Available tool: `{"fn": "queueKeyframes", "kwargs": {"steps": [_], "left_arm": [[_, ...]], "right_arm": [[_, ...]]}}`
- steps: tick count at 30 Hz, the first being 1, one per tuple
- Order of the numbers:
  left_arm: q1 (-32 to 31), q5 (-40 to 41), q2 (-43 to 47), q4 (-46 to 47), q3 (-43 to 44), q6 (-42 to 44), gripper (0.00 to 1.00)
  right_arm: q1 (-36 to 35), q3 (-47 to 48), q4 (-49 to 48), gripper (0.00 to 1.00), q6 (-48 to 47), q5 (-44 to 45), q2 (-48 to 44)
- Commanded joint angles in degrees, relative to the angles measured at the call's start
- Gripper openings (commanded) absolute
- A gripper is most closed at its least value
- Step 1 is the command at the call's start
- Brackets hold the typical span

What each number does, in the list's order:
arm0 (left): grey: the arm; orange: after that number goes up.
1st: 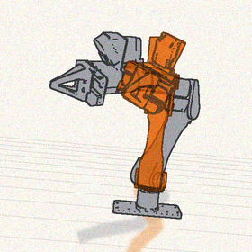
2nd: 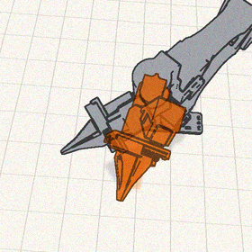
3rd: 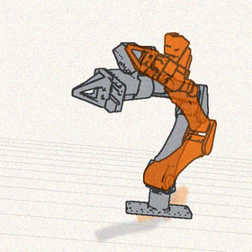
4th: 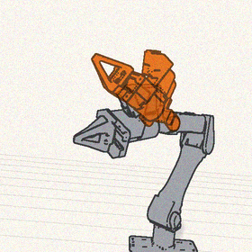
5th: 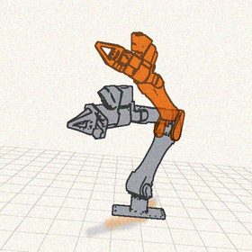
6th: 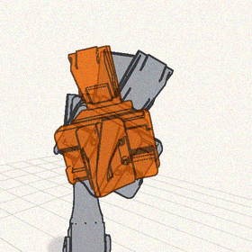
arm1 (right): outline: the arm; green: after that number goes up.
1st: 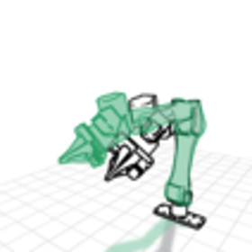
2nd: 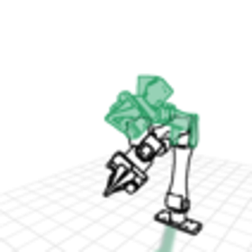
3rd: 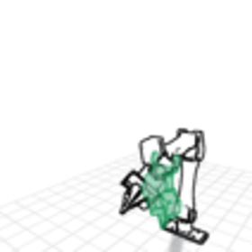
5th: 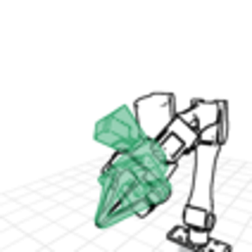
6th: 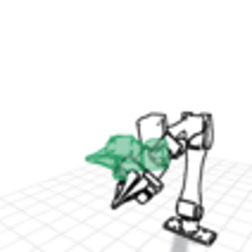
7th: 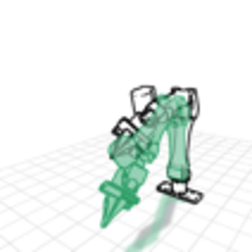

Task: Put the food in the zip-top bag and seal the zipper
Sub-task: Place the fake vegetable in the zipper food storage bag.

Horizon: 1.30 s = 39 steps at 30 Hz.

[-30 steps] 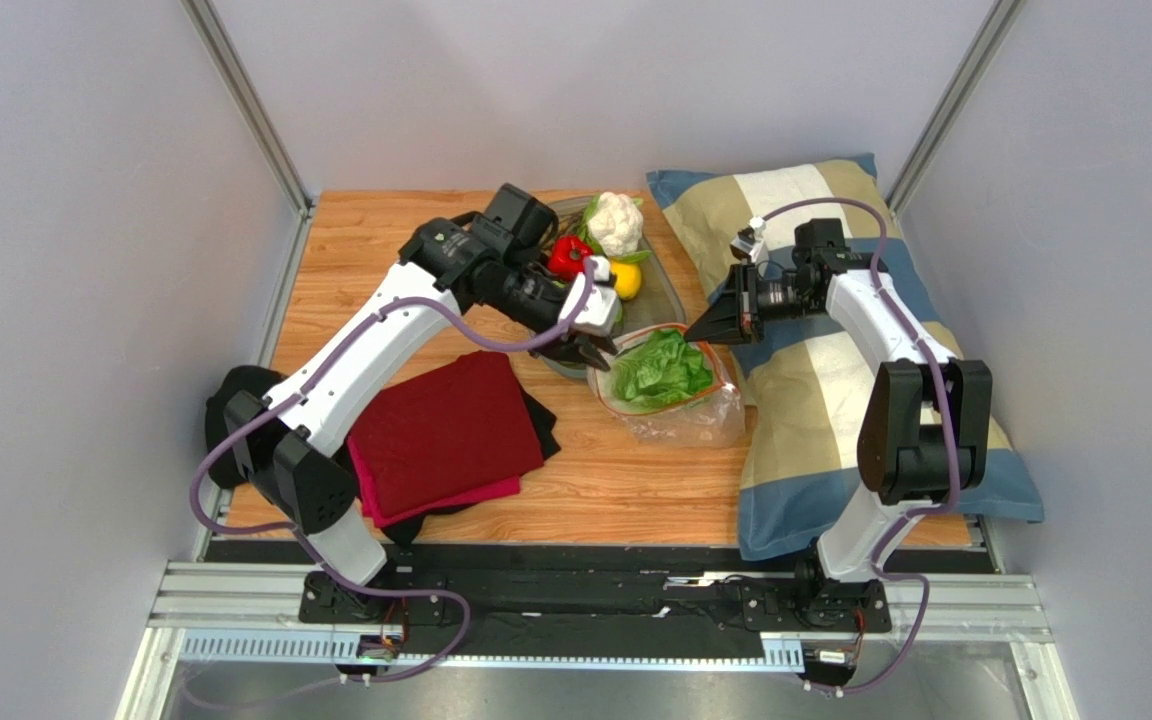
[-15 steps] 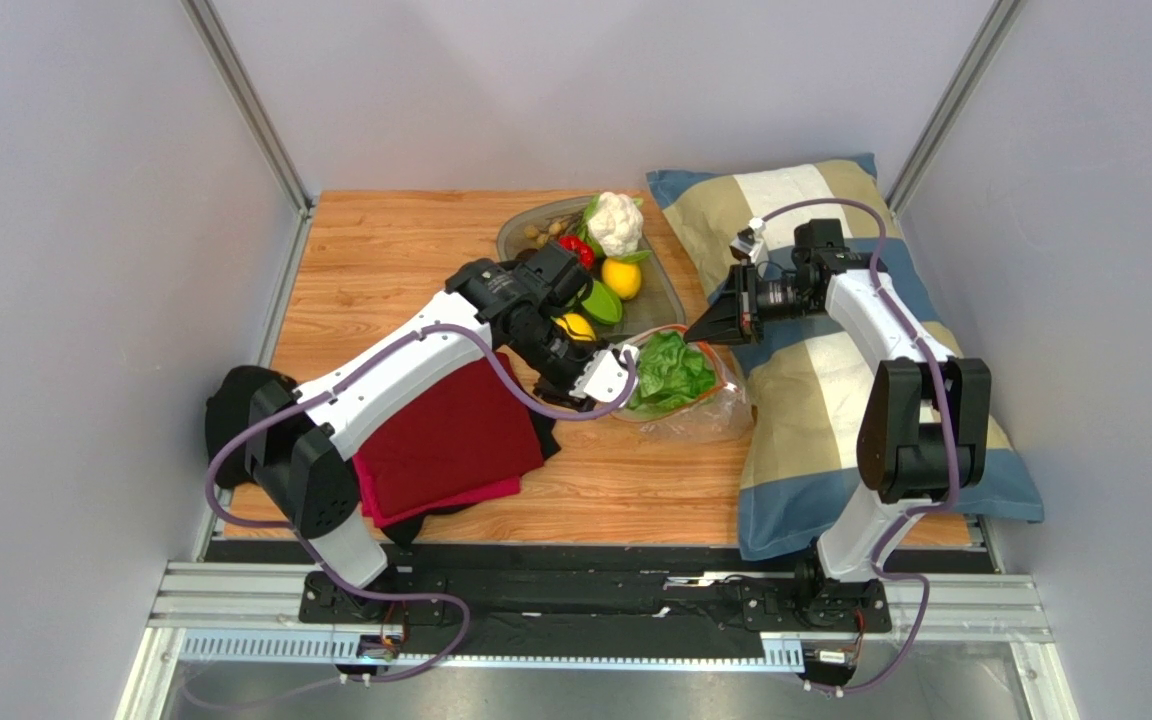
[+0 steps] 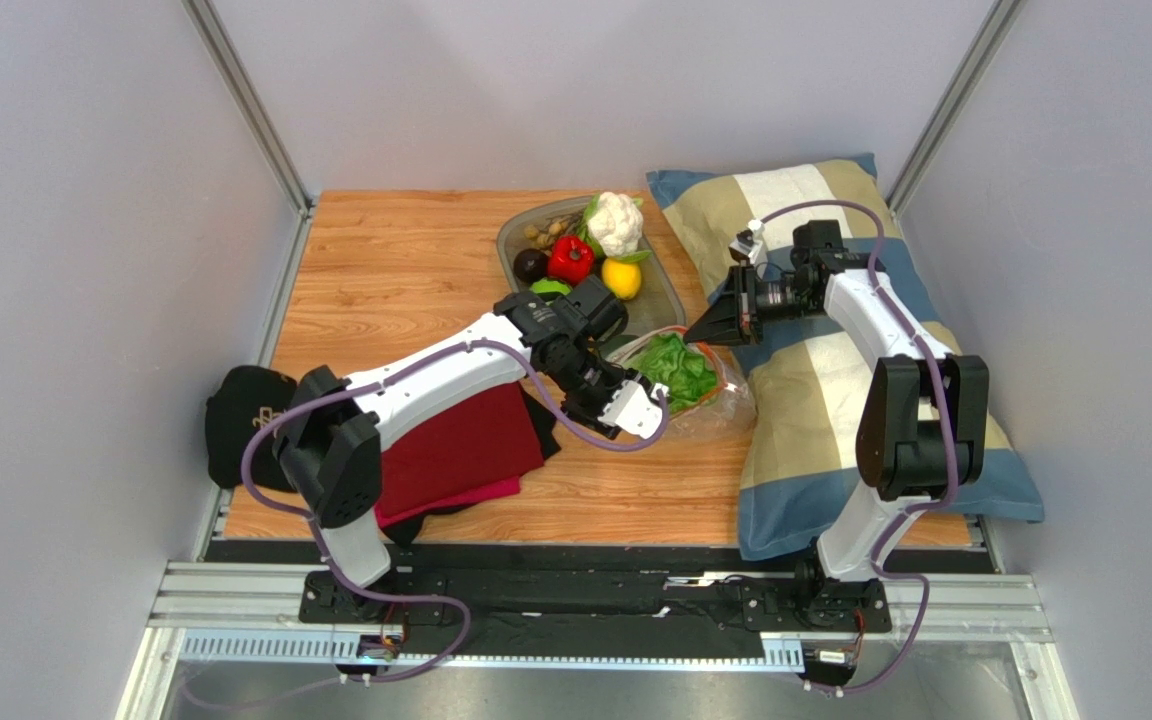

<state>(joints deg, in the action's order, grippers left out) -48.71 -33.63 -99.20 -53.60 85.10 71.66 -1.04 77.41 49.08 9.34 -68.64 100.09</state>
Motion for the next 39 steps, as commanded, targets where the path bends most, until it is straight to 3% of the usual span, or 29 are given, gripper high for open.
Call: {"fn": "queueKeyframes", "kwargs": {"steps": [1, 3, 6, 8, 10, 12, 13, 14, 15, 25, 33, 35, 39], "left_arm": [[-0.2, 2.3, -3.1, 2.3, 0.7, -0.6, 0.48], [-0.1, 2.5, -3.1, 2.0, 0.9, -0.6, 0.33], [-0.2, 2.7, -2.2, 1.7, 0.2, -0.6, 0.27], [-0.2, 3.6, -1.8, 2.4, -0.5, -0.7, 0.27], [-0.2, 5.4, -1.4, 6.2, -2.4, -2.0, 0.36], [-0.2, 5.2, -0.4, 8.9, -4.2, -2.1, 0.33], [-0.2, 4.6, 0.1, 9.0, -4.4, -2.2, 0.28], [-0.2, 4.0, 1.1, 8.9, -4.2, -3.2, 0.08], [-0.2, 2.4, 2.0, 7.2, -2.9, -3.6, 0.00], [0.0, -2.8, 9.8, -12.1, 14.6, -4.3, 0.00], [0.4, -0.8, 11.7, -7.7, 12.2, -6.3, 0.00], [0.5, -0.8, 11.1, -4.9, 12.2, -11.8, 0.00], [-0.4, 1.0, 10.6, -5.7, 9.7, -9.8, 0.00]], "right_arm": [[0.1, 1.0, -0.3, 0.00, -1.1, -1.7, -0.5], [0.1, 0.6, -0.2, 0.00, -1.3, -1.5, -0.9], [0.1, -0.3, -0.2, 0.00, -1.5, -1.5, -1.7], [0.1, -1.0, -0.2, 0.00, -1.7, -1.6, -1.9], [0.2, -1.6, -0.3, 0.00, -2.1, -1.3, -2.2], [0.1, -2.4, -0.3, 0.00, -2.1, -1.1, -2.5], [0.2, -2.6, -0.3, 0.00, -2.2, -1.0, -2.7], [0.1, -2.7, -0.3, 0.00, -2.1, -1.0, -2.9], [0.1, -2.6, -0.1, 0.00, -2.3, -1.1, -3.1], [-0.2, 8.2, 8.9, 0.00, -8.9, 3.5, -9.1], [-4.8, 6.8, 11.3, 0.00, -18.9, 15.1, -14.0], [-6.6, 5.6, 10.6, 0.00, -20.7, 17.0, -14.7], [-8.4, 3.9, 10.1, 0.00, -22.3, 20.3, -15.7]]}}
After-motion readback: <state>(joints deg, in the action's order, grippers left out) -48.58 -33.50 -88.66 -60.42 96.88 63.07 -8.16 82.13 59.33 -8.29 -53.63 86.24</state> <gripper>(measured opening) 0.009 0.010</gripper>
